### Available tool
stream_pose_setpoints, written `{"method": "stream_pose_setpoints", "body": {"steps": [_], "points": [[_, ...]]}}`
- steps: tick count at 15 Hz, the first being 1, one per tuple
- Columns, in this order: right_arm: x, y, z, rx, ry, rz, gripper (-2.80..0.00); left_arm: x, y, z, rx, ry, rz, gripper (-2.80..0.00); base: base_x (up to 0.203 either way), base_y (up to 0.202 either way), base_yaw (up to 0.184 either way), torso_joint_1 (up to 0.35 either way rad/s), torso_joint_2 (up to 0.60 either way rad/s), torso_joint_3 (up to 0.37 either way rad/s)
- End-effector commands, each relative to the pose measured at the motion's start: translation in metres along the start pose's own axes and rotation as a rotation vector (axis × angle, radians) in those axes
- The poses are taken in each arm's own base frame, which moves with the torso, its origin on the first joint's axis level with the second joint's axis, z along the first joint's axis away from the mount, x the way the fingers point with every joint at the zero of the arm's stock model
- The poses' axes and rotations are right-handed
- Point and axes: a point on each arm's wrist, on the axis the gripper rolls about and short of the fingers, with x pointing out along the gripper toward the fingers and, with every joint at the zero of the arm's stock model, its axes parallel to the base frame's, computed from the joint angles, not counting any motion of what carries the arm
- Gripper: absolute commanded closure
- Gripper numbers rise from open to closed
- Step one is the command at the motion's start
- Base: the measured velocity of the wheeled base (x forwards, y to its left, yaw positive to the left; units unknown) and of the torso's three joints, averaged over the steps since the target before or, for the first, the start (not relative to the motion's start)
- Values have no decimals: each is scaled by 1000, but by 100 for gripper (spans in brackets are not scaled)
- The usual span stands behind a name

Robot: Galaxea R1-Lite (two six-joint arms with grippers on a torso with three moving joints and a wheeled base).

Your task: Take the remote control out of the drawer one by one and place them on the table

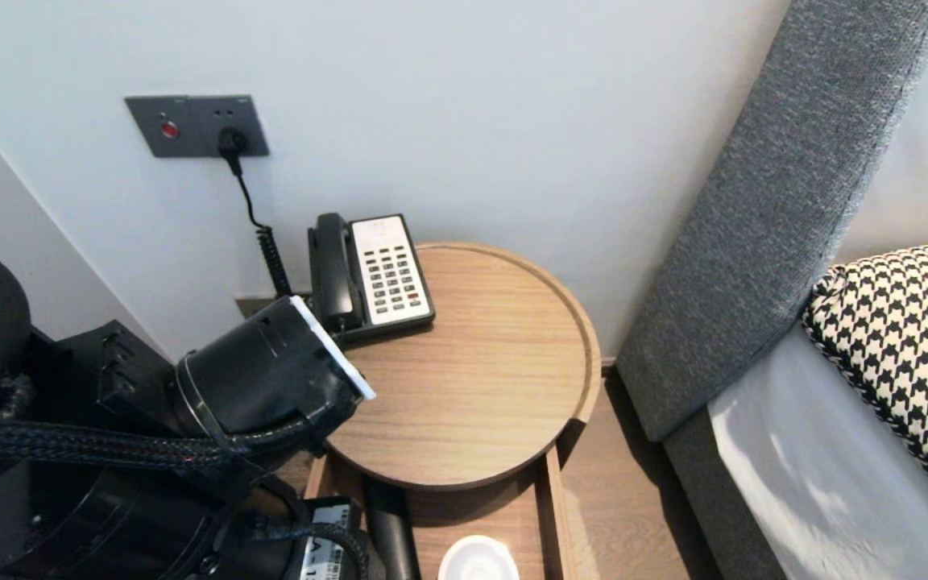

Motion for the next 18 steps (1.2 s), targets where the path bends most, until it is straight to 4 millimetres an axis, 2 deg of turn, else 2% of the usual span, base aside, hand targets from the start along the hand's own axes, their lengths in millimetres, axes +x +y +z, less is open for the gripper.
{"method": "stream_pose_setpoints", "body": {"steps": [1,3,6,10,16,18], "points": [[2,0,-7,0,27,0,0,14,-7,2,-18,24,40,-280,0,0,0,0,0,0],[2,0,-7,0,27,0,0,22,-13,4,-22,33,57,-280,0,0,0,0,0,0],[2,0,-7,0,27,0,0,23,-15,5,-29,2,78,-280,0,0,0,0,0,0],[2,0,-7,0,27,0,0,22,-22,-6,21,12,75,-280,0,0,0,0,0,0],[2,0,-7,0,27,0,0,26,-20,-9,27,22,87,-280,0,0,0,0,0,0],[2,0,-7,0,27,0,0,30,-28,-15,61,33,85,-280,0,0,0,0,0,0]]}}
